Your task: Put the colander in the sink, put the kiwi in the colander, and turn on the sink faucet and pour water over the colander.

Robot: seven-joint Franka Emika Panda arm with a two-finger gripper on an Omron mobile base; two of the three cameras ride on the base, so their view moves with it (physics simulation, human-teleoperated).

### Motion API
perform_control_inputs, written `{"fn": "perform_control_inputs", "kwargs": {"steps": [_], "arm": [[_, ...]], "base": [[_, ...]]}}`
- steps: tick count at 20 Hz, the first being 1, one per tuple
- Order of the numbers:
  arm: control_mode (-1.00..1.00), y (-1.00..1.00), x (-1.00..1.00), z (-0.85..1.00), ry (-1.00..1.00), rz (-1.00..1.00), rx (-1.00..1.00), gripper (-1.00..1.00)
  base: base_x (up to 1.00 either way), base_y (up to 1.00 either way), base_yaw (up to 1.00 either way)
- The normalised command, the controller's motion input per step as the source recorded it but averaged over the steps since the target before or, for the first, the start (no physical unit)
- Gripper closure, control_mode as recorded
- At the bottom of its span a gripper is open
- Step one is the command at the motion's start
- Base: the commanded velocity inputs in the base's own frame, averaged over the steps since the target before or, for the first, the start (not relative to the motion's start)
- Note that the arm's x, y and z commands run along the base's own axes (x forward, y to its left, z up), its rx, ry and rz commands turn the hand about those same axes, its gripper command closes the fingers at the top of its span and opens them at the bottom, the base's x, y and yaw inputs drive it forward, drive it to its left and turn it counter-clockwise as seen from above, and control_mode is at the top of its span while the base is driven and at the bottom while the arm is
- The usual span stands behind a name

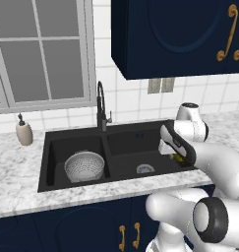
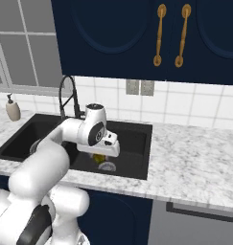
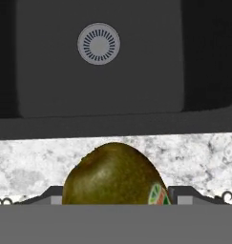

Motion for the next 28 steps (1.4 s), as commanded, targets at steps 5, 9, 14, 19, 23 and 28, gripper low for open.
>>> {"fn": "perform_control_inputs", "kwargs": {"steps": [5,9,14,19,23,28], "arm": [[-1.0,0.75,0.0,0.01,0.01,0.0,0.0,1.0],[-1.0,0.84,0.0,0.0,0.01,0.0,0.0,1.0],[-1.0,0.91,-0.02,0.0,0.01,0.0,-0.01,1.0],[-1.0,0.89,-0.07,0.0,0.0,0.0,-0.01,1.0],[-1.0,0.84,0.0,0.0,0.0,0.0,0.0,1.0],[-1.0,0.86,0.04,0.0,0.0,0.0,0.0,1.0]], "base": [[0.0,0.0,0.0],[0.0,0.0,0.0],[0.0,0.0,0.0],[0.0,0.0,0.0],[0.0,0.0,0.0],[0.0,0.0,0.0]]}}
